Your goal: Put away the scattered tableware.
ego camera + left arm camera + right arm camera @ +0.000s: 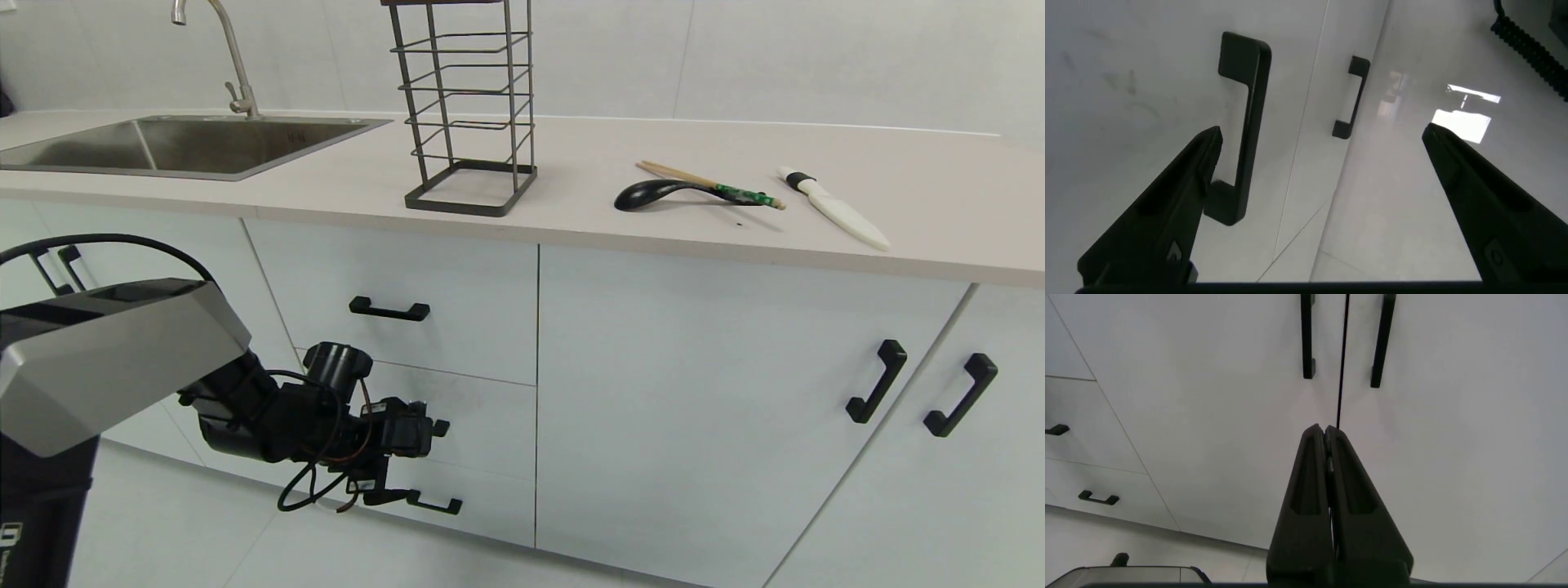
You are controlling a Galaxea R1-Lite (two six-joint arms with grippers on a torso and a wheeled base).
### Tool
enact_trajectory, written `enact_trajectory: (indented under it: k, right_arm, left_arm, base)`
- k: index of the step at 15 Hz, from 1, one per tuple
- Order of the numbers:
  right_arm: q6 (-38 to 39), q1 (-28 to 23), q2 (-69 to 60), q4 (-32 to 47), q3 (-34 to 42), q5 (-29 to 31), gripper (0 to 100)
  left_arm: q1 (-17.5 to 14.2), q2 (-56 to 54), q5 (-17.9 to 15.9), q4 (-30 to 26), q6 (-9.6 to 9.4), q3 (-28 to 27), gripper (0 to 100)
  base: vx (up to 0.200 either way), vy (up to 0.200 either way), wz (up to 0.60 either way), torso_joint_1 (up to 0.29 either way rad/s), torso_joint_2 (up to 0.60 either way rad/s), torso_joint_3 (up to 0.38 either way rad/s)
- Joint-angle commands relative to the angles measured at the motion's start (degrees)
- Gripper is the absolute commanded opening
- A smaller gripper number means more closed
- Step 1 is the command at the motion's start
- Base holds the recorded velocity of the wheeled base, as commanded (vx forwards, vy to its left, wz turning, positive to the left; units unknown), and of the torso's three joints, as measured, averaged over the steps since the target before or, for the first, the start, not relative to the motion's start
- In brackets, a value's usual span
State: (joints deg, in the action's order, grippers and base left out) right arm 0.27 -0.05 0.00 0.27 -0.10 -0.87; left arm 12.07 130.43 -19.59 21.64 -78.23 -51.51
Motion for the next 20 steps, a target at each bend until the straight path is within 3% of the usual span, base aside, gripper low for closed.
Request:
enact_trajectory:
  k: [1,11,20]
  right_arm:
    - [0.0,0.0,0.0,0.0,0.0,0.0,0]
    - [0.0,0.0,0.1,0.0,0.0,0.0,0]
    - [0.0,0.0,0.1,0.0,0.0,0.0,0]
  left_arm:
    - [0.0,1.1,0.0,0.1,0.27,-0.9,100]
    - [2.0,4.4,0.1,-0.5,0.18,-1.8,100]
    - [1.5,-2.3,0.2,-0.1,0.27,7.8,100]
  base:
    - [0.000,0.000,0.00,0.000,0.00,0.000]
    - [0.000,0.000,0.00,0.000,0.00,0.000]
    - [0.000,0.000,0.00,0.000,0.00,0.000]
